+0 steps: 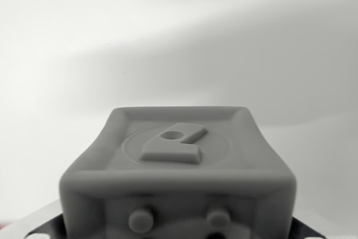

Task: Destack cube

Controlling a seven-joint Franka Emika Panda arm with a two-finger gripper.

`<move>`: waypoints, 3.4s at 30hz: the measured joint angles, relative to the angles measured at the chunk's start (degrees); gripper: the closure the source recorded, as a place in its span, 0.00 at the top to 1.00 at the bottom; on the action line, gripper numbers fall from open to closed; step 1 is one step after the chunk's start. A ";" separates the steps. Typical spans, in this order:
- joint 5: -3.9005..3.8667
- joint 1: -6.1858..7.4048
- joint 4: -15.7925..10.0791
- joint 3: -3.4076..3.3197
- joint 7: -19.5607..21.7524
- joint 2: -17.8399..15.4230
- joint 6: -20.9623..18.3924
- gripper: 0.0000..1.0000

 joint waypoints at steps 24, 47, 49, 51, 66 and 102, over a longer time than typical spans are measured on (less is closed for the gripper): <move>1.67 -1.44 1.62 1.83 -1.33 8.75 7.18 0.00; 1.68 -2.61 2.72 3.00 -1.35 12.75 10.12 0.00; 1.68 -2.62 2.73 3.02 -1.35 12.79 10.20 0.00; 1.68 -2.63 2.74 3.03 -1.35 12.79 10.22 1.00; 1.68 -2.64 2.76 3.04 -1.35 12.80 10.24 1.00; 1.46 -2.00 1.61 2.29 -1.13 8.06 6.90 1.00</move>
